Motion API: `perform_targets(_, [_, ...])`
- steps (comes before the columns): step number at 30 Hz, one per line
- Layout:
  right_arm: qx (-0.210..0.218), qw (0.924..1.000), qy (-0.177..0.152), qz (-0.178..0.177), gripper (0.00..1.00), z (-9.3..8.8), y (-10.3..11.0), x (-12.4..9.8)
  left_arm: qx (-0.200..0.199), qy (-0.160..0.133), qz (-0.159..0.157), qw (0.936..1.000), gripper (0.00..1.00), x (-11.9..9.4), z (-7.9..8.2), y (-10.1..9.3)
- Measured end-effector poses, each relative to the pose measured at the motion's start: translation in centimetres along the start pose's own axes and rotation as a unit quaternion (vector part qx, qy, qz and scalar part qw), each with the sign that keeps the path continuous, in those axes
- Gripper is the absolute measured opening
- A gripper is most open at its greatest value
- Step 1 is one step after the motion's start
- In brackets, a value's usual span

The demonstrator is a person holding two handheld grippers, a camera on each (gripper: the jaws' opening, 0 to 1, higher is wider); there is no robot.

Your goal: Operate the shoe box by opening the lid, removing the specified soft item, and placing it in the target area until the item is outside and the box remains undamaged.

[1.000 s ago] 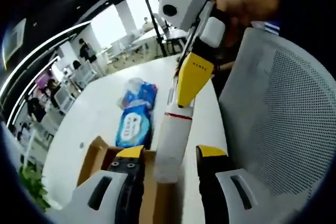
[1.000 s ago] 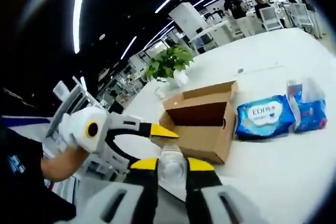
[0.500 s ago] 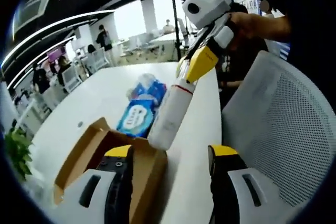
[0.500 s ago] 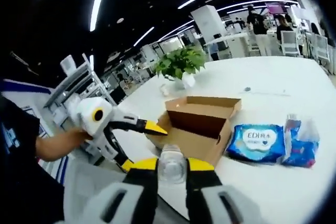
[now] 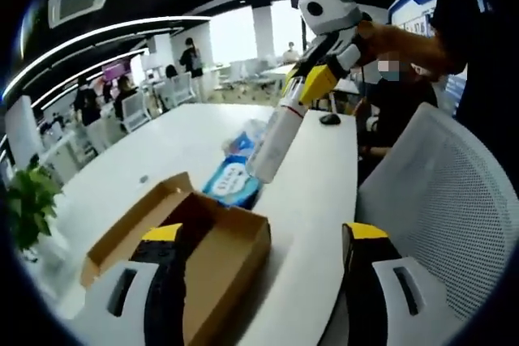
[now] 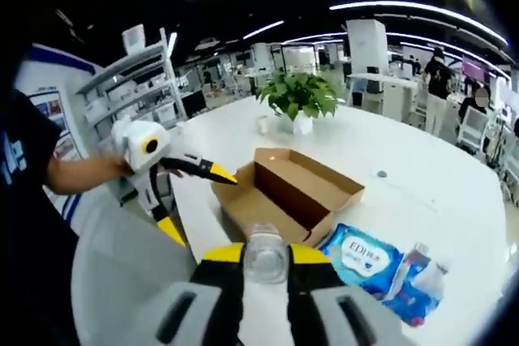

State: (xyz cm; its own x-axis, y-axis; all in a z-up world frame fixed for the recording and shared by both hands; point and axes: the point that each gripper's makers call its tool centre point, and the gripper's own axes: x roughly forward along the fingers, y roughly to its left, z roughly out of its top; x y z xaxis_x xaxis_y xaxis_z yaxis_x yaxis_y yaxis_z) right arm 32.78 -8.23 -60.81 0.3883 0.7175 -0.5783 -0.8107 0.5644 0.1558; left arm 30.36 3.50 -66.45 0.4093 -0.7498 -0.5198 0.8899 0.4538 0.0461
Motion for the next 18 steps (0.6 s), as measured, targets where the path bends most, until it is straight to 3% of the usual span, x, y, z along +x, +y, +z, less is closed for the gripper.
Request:
perform_targets(8, [-0.063,0.9978,0.023,-0.001,0.15,1.6,-2.2,-0.3,-0.020,-0.014,0.028,0.9993,0.90,-0.9,0.1,1.0])
perform_targets(18, [-0.151,0.9860,0.069,-0.003,0.15,2.5,-5.2,-0.2,-0.043,-0.028,0.051,0.9974,1.00,-1.9,0.0,1.5])
